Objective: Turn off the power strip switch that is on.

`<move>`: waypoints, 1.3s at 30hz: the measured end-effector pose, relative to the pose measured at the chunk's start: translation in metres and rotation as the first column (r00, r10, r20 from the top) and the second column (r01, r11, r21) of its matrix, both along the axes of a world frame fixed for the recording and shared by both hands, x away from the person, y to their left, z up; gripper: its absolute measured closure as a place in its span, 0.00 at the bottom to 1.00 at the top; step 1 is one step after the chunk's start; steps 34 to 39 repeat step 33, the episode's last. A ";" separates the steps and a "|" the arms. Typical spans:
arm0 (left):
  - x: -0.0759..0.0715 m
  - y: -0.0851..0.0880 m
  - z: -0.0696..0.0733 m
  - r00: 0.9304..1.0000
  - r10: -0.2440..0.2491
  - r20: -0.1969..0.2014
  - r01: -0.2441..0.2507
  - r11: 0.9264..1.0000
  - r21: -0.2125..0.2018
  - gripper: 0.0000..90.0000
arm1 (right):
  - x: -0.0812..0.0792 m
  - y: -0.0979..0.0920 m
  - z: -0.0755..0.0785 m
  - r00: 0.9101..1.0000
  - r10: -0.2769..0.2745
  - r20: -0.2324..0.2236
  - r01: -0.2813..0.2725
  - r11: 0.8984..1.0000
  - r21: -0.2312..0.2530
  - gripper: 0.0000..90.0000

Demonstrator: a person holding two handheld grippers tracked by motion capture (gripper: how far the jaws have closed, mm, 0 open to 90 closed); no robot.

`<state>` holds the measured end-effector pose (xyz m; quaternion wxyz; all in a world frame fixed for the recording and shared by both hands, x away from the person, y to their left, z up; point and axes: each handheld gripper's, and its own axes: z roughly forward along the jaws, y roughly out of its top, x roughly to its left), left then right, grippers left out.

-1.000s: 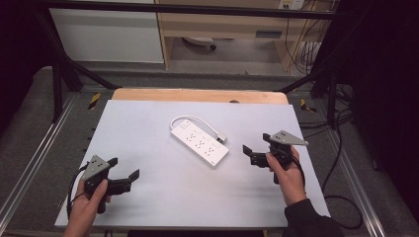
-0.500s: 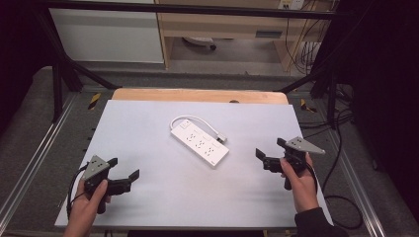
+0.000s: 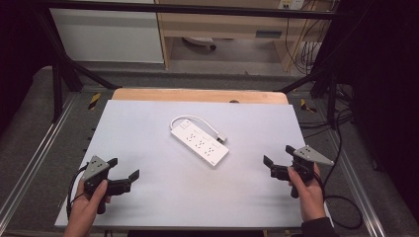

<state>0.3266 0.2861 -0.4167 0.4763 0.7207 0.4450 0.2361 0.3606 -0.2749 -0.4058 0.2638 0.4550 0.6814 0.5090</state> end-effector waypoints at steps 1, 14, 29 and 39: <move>0.000 0.000 0.000 1.000 -0.001 -0.001 0.001 1.000 0.000 0.07 | 0.000 -0.001 -0.001 1.000 -0.003 0.002 0.003 1.000 -0.004 0.03; -0.001 -0.001 0.001 1.000 -0.008 -0.001 0.008 1.000 0.002 0.07 | 0.002 0.003 -0.020 0.999 0.001 -0.038 -0.002 1.000 -0.027 0.04; 0.000 -0.001 0.001 1.000 -0.011 0.002 0.011 1.000 0.001 0.07 | 0.023 0.028 -0.038 0.994 0.048 -0.095 -0.055 0.996 -0.069 0.04; 0.000 -0.001 0.001 1.000 -0.012 -0.001 0.012 1.000 -0.003 0.07 | 0.027 0.031 -0.038 0.995 0.005 -0.099 -0.014 0.995 -0.094 0.05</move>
